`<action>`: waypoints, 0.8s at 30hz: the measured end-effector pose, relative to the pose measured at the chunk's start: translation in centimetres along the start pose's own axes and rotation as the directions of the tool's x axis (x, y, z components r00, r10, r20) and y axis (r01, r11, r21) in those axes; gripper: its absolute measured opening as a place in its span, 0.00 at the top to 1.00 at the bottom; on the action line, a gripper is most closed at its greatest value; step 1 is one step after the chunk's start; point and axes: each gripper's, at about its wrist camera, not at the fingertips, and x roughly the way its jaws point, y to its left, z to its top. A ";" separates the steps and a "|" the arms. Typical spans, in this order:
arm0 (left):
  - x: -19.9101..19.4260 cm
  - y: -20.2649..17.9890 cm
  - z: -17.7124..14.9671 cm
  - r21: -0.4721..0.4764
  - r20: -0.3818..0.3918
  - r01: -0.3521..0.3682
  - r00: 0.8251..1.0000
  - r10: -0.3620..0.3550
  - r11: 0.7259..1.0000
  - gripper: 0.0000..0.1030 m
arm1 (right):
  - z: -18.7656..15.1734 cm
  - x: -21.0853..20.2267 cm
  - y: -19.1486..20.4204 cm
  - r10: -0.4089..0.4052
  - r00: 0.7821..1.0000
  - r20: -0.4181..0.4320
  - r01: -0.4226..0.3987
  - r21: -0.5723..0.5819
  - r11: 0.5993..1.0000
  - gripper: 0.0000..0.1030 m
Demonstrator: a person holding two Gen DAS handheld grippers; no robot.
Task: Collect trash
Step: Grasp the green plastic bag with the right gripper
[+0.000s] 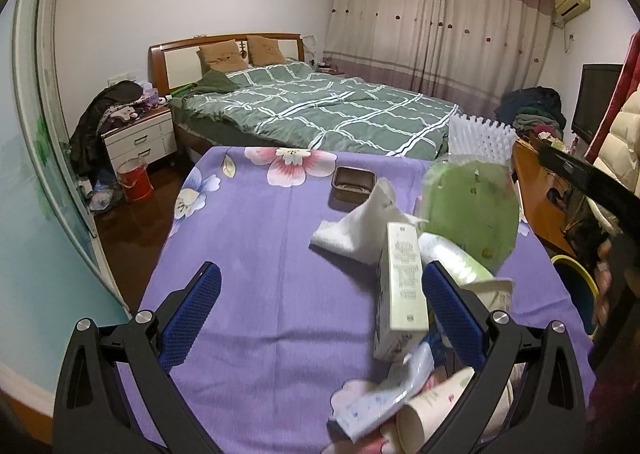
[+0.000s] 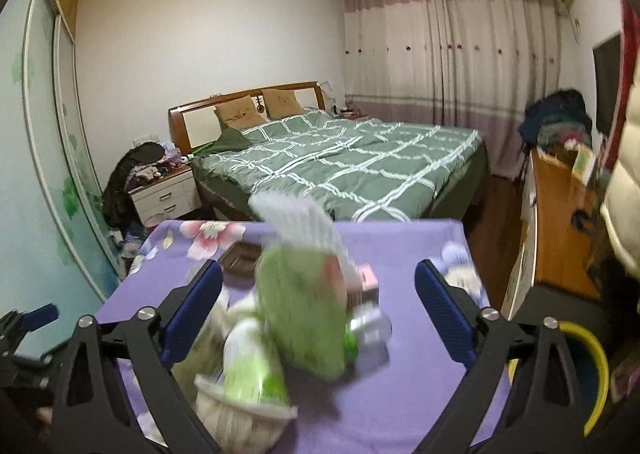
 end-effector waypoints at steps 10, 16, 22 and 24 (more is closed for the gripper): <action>2.1 0.0 1.1 0.013 0.001 0.021 1.000 -0.021 1.000 0.04 | 1.7 6.8 0.6 0.037 0.996 -0.080 -0.038 -0.002 0.999 0.47; 2.6 -0.2 0.4 -0.005 -0.023 0.047 0.999 -0.047 0.999 0.04 | 1.7 6.3 0.8 0.048 0.997 -0.054 -0.049 -0.029 0.998 0.86; 2.5 -0.9 0.1 0.001 -0.027 0.065 0.998 -0.065 0.998 0.04 | 1.9 3.9 0.4 0.060 0.998 -0.007 -0.060 -0.031 0.998 0.89; 2.1 -1.2 0.1 0.011 -0.019 0.065 0.998 -0.065 0.998 0.04 | 2.0 2.4 -0.1 0.060 0.998 0.020 -0.060 -0.026 0.998 0.89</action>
